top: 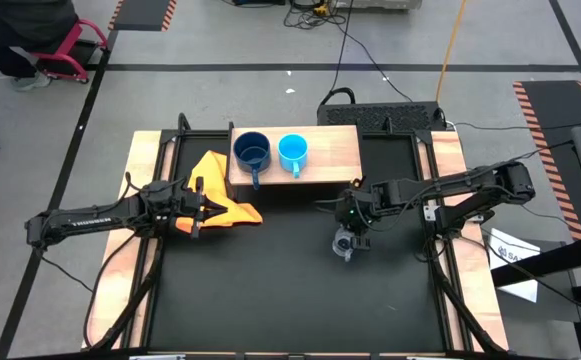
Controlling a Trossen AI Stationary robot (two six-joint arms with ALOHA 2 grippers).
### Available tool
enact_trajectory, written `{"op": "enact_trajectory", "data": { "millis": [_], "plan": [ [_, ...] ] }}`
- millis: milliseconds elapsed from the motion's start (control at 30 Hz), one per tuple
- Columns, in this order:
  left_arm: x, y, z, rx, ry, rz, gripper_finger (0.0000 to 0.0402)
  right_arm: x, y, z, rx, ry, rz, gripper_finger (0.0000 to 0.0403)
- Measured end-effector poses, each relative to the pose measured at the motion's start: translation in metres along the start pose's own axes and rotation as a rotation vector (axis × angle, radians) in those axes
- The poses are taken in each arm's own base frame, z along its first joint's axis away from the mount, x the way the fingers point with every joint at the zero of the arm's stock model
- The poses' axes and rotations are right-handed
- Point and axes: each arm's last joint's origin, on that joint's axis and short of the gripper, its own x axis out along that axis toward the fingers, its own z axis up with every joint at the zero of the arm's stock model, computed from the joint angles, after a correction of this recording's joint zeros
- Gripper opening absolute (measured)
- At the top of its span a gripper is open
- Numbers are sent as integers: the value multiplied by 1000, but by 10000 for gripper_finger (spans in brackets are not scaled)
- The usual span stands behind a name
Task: Stack small to large cups/mugs on shelf
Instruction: Put the transparent mug on the shelf
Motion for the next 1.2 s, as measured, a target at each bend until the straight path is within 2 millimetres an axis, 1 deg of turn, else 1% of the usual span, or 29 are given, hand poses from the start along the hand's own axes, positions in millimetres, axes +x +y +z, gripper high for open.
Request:
{"op": "enact_trajectory", "data": {
  "millis": [133, 367, 533, 767, 867, 967, 1100, 1200],
  "plan": [
    [0, 0, 0, 0, 0, 0, 31, -8, 1, -1, -2, -26, 3, 1],
    [0, 0, 0, -2, 1, 0, 31, -35, 2, -4, -14, -129, 12, 1],
    [0, 0, 0, -2, 0, 0, 31, -55, 3, -11, -22, -192, 17, 0],
    [0, 0, 0, -3, 0, 0, 31, -75, 7, -18, -33, -276, -15, 0],
    [0, 0, 0, -4, 1, 0, 31, -74, 12, -23, -43, -320, 4, 0],
    [0, 0, 0, -4, 0, 0, 31, -66, 14, -32, -47, -365, 23, 0],
    [0, 0, 0, -4, 0, 0, 31, -56, 12, -47, -21, -432, 42, 0],
    [0, 0, 0, -4, 1, 0, 31, -53, 10, -59, -12, -468, 50, 0]
  ]
}}
